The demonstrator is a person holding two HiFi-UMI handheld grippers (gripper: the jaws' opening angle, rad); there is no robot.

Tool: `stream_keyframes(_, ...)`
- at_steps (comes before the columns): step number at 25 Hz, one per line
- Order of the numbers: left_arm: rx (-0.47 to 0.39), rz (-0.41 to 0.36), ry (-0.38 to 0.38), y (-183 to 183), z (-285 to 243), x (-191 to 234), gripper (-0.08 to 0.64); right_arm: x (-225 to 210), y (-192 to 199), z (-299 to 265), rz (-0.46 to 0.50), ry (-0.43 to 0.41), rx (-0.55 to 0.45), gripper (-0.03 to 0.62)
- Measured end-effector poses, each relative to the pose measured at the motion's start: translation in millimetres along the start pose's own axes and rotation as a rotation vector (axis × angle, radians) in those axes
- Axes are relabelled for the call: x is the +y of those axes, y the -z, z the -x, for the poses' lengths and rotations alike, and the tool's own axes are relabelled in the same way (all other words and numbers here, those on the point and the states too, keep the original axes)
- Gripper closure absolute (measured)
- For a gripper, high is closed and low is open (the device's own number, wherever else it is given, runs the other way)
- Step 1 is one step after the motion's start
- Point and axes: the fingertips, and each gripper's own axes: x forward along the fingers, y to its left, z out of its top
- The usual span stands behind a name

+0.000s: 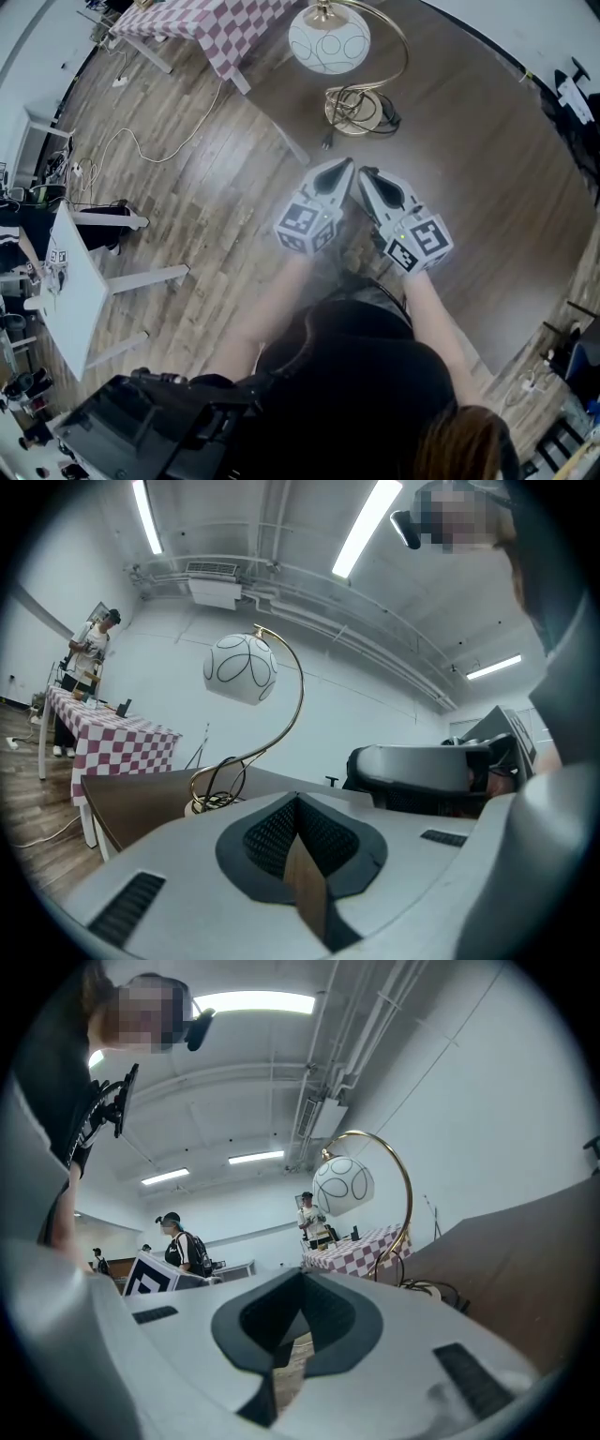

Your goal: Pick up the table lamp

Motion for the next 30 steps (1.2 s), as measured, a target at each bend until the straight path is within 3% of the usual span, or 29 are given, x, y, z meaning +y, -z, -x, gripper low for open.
stream_keyframes(21, 0.019, 0.010, 0.002, 15, -42, 62, 0.558, -35, 16, -58, -0.005, 0.006, 0.026, 0.589)
stream_keyframes(28, 0.021, -0.056, -0.002, 11, -59, 88, 0.557, -48, 19, -85, 0.008, 0.000, 0.027, 0.589)
stream_keyframes(30, 0.020, -0.063, -0.018, 12, -63, 100, 0.518, -54, 21, -91, 0.008, 0.006, 0.033, 0.589)
